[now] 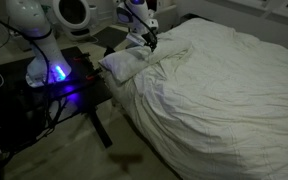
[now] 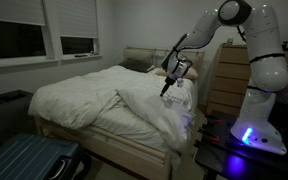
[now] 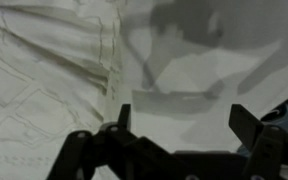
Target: Spread the bed fully
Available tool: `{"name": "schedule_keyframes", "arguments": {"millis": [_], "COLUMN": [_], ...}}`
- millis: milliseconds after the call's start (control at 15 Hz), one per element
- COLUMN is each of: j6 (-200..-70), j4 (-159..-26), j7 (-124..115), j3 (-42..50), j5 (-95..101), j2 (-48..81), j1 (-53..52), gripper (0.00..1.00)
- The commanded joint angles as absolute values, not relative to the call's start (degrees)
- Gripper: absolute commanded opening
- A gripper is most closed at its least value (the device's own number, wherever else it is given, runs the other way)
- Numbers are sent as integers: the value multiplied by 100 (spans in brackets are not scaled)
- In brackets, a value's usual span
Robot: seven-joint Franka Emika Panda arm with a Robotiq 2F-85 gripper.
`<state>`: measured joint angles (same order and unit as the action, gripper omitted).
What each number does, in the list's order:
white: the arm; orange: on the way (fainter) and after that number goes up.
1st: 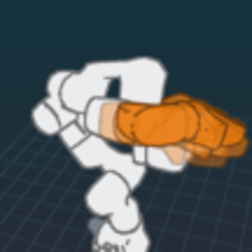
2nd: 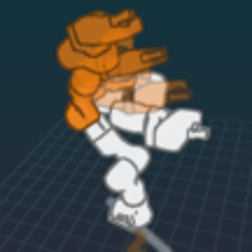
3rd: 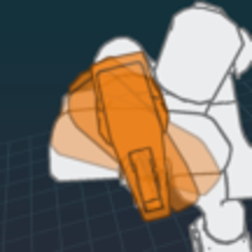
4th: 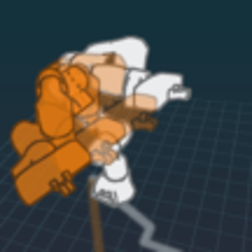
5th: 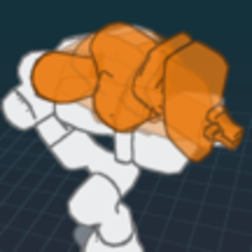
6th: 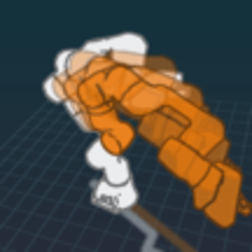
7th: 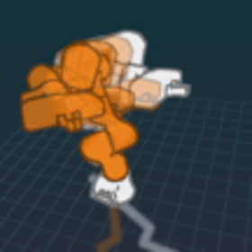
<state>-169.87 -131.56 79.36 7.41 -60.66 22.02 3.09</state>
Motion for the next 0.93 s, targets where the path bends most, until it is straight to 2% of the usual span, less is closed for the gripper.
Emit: {"name": "schedule_keyframes", "arguments": {"millis": [0,400,467,533,867], "j6": [-17028,-16628,-16552,-16495,-16184], "j4": [-12590,-12114,-12061,-12024,-12010], "j7": [6971,5684,5597,5519,5320], "j3": [1061,1540,1553,1578,1699], "j5": [-5837,-5394,-5372,-5348,-5294], "j2": [3110,3797,3815,3818,3639], "j1": [159,-99,-94,-106,-130], "gripper": [100,100,75,73,34]}}
